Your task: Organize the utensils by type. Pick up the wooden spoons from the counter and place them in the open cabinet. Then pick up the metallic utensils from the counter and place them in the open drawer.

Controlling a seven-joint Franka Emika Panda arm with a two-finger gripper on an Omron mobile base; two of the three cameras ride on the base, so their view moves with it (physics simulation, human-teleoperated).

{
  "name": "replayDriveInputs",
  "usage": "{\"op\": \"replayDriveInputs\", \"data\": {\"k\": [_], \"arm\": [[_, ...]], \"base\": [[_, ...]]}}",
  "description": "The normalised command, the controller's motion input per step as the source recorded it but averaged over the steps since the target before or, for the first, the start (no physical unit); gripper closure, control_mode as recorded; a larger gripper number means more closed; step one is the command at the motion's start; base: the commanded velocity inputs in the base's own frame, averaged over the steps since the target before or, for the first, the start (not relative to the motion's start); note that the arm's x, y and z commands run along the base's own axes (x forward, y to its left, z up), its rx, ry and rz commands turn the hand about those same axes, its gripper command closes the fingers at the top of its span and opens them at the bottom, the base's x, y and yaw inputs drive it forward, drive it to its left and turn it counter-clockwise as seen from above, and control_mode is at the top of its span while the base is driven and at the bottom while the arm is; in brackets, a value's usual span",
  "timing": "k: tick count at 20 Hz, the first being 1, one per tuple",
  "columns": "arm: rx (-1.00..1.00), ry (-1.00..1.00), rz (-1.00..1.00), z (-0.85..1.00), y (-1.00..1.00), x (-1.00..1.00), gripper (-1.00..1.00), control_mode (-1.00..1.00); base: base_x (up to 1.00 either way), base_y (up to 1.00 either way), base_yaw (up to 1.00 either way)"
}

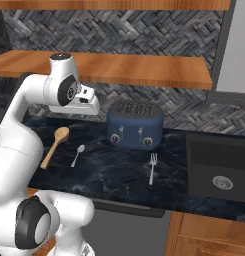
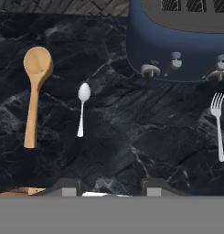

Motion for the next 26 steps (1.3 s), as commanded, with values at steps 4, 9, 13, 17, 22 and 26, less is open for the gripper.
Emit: {"op": "replayDriveInputs", "data": {"k": [4, 9, 13, 17, 22, 26], "arm": [[0.0, 0.0, 0.0, 0.0, 0.0, -0.07, -1.0, -1.0], [0.0, -0.06, 0.01, 0.0, 0.01, -0.17, -1.0, -1.0], [0.01, -0.01, 0.0, -0.03, 0.18, -0.22, -1.0, -1.0], [0.0, 0.0, 0.0, -0.07, 0.29, -0.2, -1.0, -1.0], [0.0, -0.01, 0.0, -0.11, 0.33, -0.15, -1.0, -1.0], [0.02, 0.0, 0.0, -0.17, 0.43, -0.02, -1.0, -1.0]], "base": [[0.0, 0.0, 0.0], [0.0, 0.0, 0.0], [0.0, 0.0, 0.0], [0.0, 0.0, 0.0], [0.0, 0.0, 0.0], [0.0, 0.0, 0.0]]}}
